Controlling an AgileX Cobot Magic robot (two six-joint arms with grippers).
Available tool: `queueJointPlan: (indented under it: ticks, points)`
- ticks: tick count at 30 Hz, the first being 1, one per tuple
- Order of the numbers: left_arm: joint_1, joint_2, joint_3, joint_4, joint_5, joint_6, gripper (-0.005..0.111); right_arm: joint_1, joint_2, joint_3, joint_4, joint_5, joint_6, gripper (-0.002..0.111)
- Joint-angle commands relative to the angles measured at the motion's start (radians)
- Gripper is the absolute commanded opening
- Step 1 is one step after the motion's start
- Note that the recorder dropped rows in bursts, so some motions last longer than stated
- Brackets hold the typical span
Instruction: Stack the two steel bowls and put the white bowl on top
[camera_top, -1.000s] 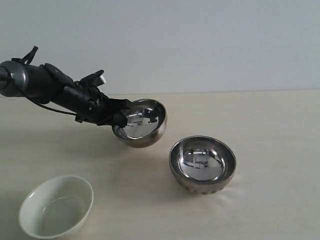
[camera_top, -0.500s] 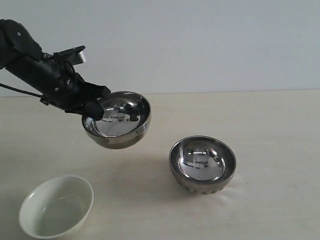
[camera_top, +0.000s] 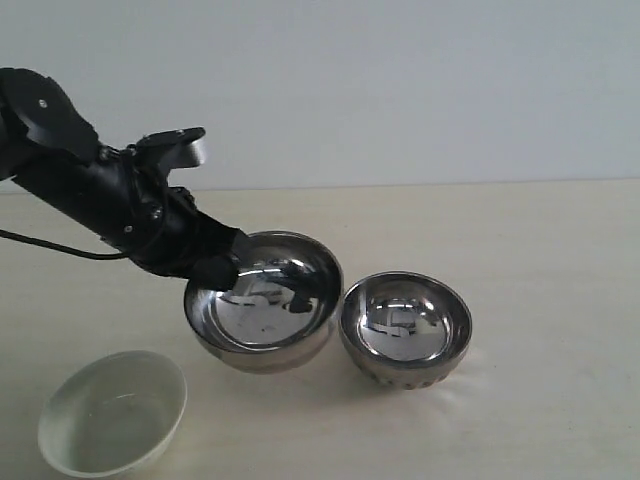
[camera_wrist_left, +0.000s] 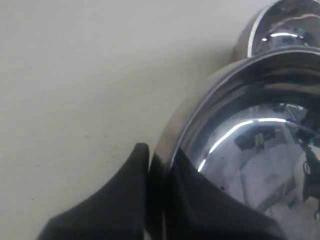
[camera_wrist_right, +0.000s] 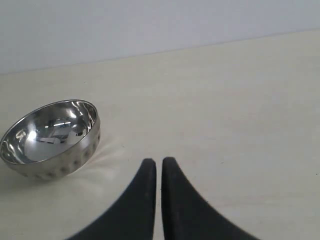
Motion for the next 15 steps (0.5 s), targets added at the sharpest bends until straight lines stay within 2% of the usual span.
queueJointPlan:
  ticks: [1,8,15]
  points:
    - [-0.072,-0.009,0.006,-0.011,-0.022,0.001,0.004,-0.003,-0.004,0.000,-0.008,-0.010,-0.001,0.000]
    - [-0.074,-0.009,0.027,0.030,0.014,-0.048,0.004,-0.003,-0.004,0.000,-0.008,-0.010,-0.001,0.000]
    - [-0.074,-0.009,0.159,0.030,-0.126,-0.053,0.004,-0.003,-0.004,0.000,-0.008,-0.010,-0.001,0.000]
